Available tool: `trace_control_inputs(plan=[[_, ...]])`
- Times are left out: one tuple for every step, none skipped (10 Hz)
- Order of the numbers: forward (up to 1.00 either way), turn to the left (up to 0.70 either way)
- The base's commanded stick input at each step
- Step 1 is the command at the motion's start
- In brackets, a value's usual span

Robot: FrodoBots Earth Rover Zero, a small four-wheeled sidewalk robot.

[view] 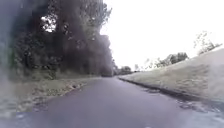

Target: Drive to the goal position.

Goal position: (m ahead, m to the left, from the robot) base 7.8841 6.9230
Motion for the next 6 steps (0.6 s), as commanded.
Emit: trace_control_inputs(plan=[[1.0, 0.04], [1.0, 0.01], [1.0, 0.0], [1.0, 0.0], [1.0, 0.0], [1.0, 0.0]])
